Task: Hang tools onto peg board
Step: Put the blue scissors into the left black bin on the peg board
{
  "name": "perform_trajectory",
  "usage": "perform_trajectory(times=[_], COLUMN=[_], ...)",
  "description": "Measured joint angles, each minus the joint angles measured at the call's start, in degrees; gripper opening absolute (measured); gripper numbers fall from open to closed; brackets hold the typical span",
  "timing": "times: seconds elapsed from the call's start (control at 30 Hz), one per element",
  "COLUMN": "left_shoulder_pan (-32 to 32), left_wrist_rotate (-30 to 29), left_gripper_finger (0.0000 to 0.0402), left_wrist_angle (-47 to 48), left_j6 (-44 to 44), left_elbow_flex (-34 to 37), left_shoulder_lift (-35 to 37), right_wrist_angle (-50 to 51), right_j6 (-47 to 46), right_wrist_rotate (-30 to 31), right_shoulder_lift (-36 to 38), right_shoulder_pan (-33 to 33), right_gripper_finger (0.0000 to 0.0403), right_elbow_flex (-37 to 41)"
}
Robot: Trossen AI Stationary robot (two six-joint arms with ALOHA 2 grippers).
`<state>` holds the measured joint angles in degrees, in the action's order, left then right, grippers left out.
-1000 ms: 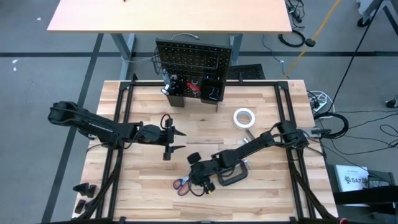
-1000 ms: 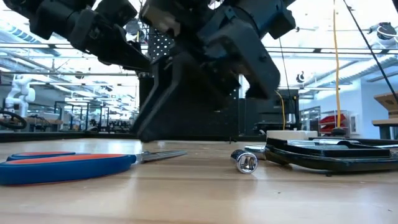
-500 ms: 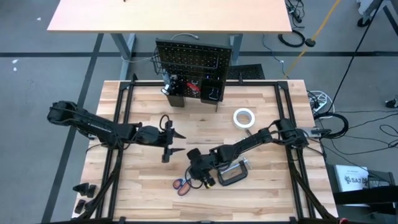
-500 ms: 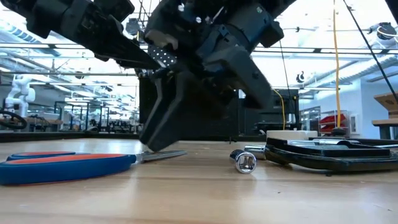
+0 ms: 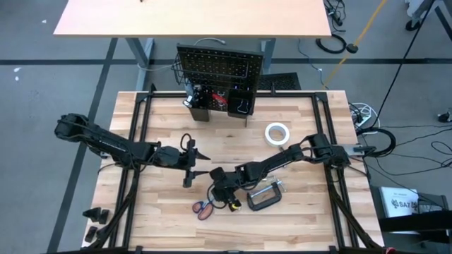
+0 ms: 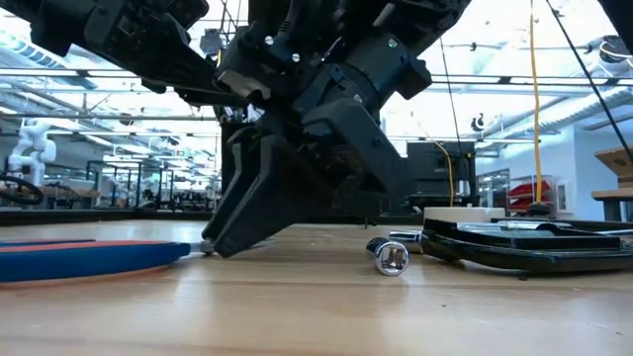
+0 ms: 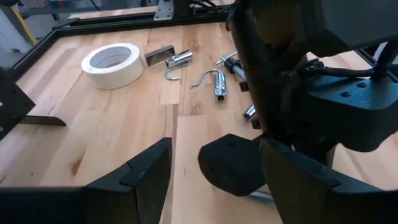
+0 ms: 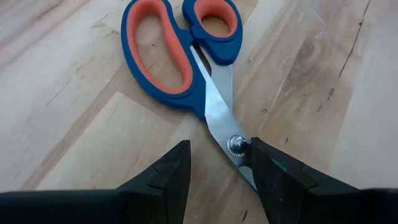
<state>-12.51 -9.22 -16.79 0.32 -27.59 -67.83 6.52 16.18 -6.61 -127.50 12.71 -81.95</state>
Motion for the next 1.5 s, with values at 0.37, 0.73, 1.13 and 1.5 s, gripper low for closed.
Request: perform_trajectory(times=[0.37,0.73,1.13,1.5], left_shoulder_pan=[0.0,0.0,0.0,0.0], left_wrist_rotate=[-0.02,-0.05,-0.06,-0.07], left_gripper_finger=[0.0242,0.0242,0.0242,0.0242], left_wrist_angle=[0.86,0.52,0.54,1.31], left_j6=[0.01,0.0,0.0,0.0], left_elbow_flex=[0.0,0.0,0.0,0.0], left_shoulder_lift=[0.01,0.0,0.01,0.0], right_wrist_angle=[3.08,2.32,3.24,8.48], right_j6=[-0.31,6.33,9.91,6.72], right_wrist_rotate=[1.11,0.77,-5.29,-2.29], right_shoulder_lift=[6.7,6.43,5.72,0.5], right_shoulder_pan=[1.54,1.16,-3.31,-4.15], right_gripper_finger=[0.0155,0.0155,0.0155,0.0126], right_elbow_flex=[0.53,0.48,0.34,-0.15])
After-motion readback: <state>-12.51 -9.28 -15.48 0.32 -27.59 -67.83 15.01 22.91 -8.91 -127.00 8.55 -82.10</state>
